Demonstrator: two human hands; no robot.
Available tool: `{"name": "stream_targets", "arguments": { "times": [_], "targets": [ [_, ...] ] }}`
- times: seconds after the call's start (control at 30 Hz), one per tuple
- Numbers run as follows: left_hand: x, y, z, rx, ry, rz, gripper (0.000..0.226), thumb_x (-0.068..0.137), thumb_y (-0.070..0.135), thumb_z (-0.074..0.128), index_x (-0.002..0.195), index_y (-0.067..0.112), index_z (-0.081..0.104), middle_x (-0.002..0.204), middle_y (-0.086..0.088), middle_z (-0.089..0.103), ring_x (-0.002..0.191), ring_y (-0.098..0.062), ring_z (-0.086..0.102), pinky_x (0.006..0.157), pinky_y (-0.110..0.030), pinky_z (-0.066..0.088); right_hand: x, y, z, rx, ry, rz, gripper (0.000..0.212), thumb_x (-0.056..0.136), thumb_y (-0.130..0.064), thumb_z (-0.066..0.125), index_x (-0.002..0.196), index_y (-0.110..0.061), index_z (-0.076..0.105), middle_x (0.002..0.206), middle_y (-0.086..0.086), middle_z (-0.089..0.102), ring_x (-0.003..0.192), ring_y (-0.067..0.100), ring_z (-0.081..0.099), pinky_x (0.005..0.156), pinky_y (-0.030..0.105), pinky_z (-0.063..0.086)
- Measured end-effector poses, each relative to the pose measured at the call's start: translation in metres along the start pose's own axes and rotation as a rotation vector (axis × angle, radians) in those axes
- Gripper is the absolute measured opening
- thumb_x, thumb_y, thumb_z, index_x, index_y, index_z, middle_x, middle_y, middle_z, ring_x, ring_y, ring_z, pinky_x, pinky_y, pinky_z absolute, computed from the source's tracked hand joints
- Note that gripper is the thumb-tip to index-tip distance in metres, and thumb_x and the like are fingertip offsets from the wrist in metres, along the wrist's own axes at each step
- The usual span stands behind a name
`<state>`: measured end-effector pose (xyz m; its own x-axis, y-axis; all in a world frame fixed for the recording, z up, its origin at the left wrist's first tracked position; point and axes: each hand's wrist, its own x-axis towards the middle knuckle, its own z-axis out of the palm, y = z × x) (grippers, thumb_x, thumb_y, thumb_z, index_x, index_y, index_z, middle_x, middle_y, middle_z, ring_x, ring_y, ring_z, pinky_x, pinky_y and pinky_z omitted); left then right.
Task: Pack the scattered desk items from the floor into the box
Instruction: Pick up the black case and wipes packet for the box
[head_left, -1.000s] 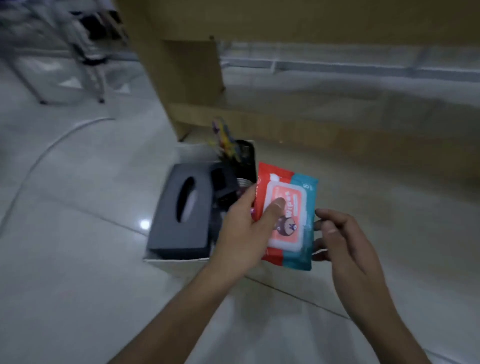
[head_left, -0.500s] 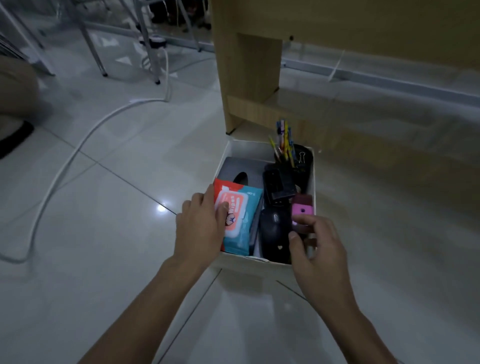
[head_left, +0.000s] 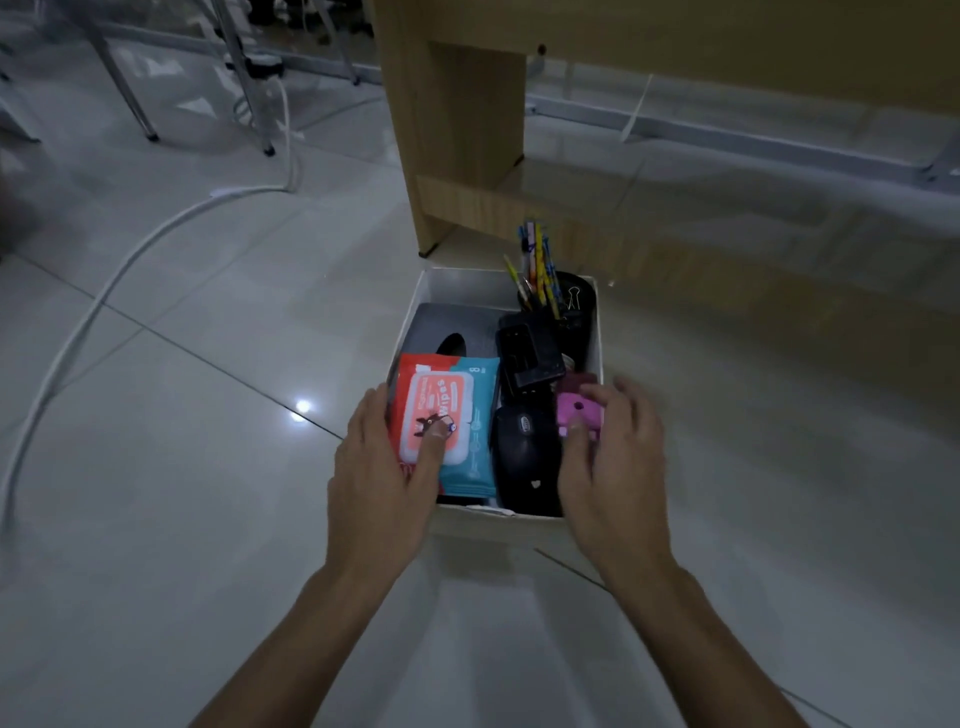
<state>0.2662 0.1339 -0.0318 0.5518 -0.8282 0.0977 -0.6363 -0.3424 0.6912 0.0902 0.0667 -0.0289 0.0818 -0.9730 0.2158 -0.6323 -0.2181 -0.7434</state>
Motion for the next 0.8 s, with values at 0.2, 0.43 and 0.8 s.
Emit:
{"name": "stream_targets", "arguments": {
  "times": [0.2, 0.43, 0.8],
  "targets": [
    [0.007, -0.010, 0.001, 0.020, -0.073, 0.097, 0.070, 0.093, 0.059, 0.046, 0.154, 0.027, 0.032, 0.157, -0.001, 0.038, 0.126, -0.020, 0.057, 0.092, -0.042, 0.058, 0.020, 0.012, -0.010, 0.023, -0.250, 0.121, 0.040, 0.100, -0.008, 0.044, 0.138, -0.019, 0.045, 0.106, 0.007, 0.069, 0.084, 0.023, 0.063, 0.071, 0.034, 0.049],
    [0.002, -0.001, 0.019, -0.076, 0.113, 0.083, 0.067, 0.090, 0.058, 0.056, 0.146, 0.026, 0.037, 0.159, 0.001, 0.027, 0.141, -0.020, 0.036, 0.101, -0.060, 0.048, 0.007, 0.013, -0.016, -0.064, -0.158, 0.179, 0.058, 0.093, 0.001, 0.051, 0.147, -0.018, 0.041, 0.097, 0.006, 0.068, 0.083, 0.026, 0.064, 0.071, 0.033, 0.048],
    [-0.052, 0.045, 0.089, -0.169, 0.013, 0.354, 0.054, 0.096, 0.045, 0.045, 0.141, 0.015, 0.049, 0.154, -0.011, 0.033, 0.142, -0.024, 0.025, 0.111, -0.019, 0.022, -0.055, 0.056, -0.089, -0.139, 0.049, 0.414, 0.070, 0.090, 0.007, 0.049, 0.154, -0.015, 0.033, 0.115, 0.012, 0.069, 0.097, 0.032, 0.066, 0.083, 0.036, 0.050]
  ]
}}
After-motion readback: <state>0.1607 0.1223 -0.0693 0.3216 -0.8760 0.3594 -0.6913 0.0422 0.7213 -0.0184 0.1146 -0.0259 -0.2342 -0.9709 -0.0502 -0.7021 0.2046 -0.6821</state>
